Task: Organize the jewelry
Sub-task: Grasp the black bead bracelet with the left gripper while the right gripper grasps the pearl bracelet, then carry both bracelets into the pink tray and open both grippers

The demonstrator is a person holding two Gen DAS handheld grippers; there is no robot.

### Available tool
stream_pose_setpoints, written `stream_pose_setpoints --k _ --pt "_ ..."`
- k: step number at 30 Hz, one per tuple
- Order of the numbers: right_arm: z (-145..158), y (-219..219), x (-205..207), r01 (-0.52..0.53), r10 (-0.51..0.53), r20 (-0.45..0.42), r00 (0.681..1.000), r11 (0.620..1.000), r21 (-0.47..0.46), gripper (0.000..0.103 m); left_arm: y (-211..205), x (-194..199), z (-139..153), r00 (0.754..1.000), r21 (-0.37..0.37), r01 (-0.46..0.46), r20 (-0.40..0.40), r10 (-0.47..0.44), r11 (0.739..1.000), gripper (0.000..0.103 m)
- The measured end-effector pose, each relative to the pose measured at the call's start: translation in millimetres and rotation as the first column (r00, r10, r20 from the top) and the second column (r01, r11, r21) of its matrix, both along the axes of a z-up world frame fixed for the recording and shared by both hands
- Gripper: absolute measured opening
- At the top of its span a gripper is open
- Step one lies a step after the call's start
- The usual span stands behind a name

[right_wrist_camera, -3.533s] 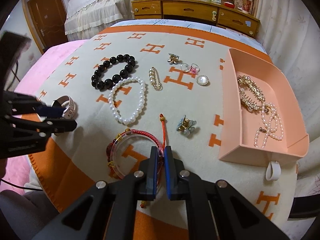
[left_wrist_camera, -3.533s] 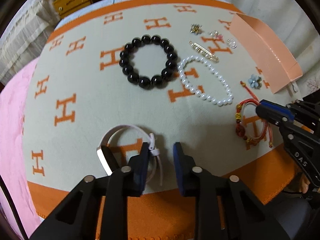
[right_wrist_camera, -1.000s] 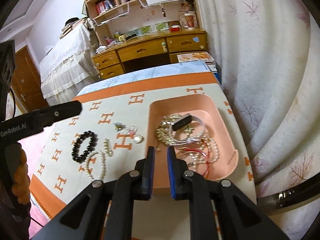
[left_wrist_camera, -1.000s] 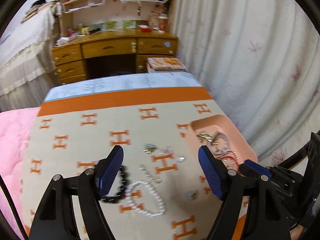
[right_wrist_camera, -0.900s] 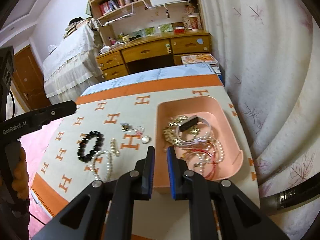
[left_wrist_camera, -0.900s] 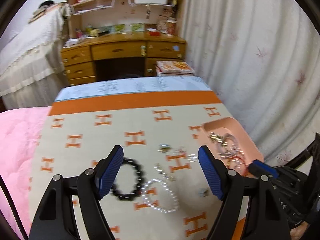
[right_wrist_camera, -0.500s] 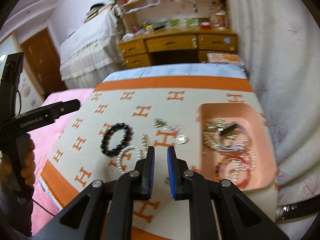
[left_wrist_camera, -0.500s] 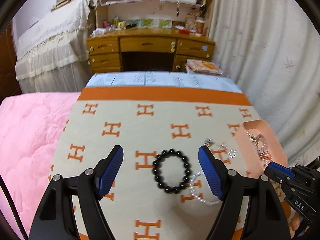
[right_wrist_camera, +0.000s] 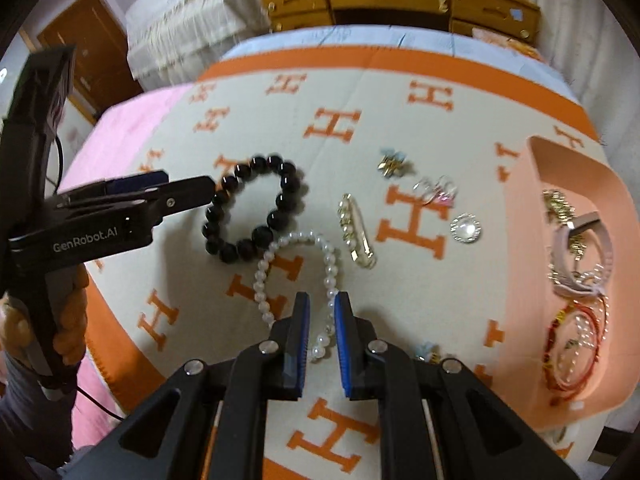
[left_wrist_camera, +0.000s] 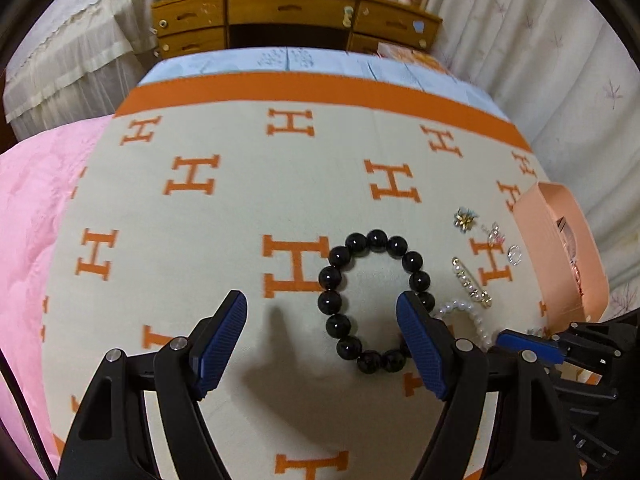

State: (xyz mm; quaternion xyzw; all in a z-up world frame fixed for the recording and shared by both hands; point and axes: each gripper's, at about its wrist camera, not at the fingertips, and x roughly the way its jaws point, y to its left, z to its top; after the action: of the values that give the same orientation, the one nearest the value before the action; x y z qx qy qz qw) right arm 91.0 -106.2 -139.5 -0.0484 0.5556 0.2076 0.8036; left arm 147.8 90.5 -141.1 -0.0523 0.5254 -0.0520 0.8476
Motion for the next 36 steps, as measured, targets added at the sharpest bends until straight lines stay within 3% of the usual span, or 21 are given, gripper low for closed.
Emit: stream_pose_setpoints --k 5,7,14,18,22,27,36 --pt "-8 13 3 -0.028 0.029 0.022 0.999 0.997 -0.068 0.013 -12 8 -11 0.999 0.04 0.036 -0.034 -0.035 0.999 0.063" --pt "-14 17 6 -0.035 0.036 0.015 0.999 0.995 -0.095 0.013 -13 11 -16 0.998 0.043 0.042 -0.053 -0.04 0.998 0.055" --pt "-14 19 3 -0.081 0.089 0.059 0.994 0.988 -0.13 0.01 -24 17 -22 0.996 0.105 0.069 -0.059 -0.063 0.992 0.052" --pt "-12 8 7 -0.055 0.059 0.048 0.997 0.996 -0.069 0.008 -31 18 -19 0.995 0.114 0.097 -0.043 -0.092 0.989 0.013" --pt "-11 1 7 -0.033 0.033 0.042 0.999 0.999 -0.002 0.008 -34 17 -19 0.996 0.109 0.08 -0.033 -0.077 0.991 0.013" --pt "5 -6 -3 -0.032 0.026 0.081 0.996 0.997 0.071 0.007 -30 9 -9 0.999 0.045 0.049 -0.009 -0.049 0.998 0.012" --pt "78 -38 -31 -0.025 -0.031 0.229 0.973 0.971 0.237 0.007 -49 -15 59 0.988 -0.024 0.093 0.126 -0.09 0.995 0.013"
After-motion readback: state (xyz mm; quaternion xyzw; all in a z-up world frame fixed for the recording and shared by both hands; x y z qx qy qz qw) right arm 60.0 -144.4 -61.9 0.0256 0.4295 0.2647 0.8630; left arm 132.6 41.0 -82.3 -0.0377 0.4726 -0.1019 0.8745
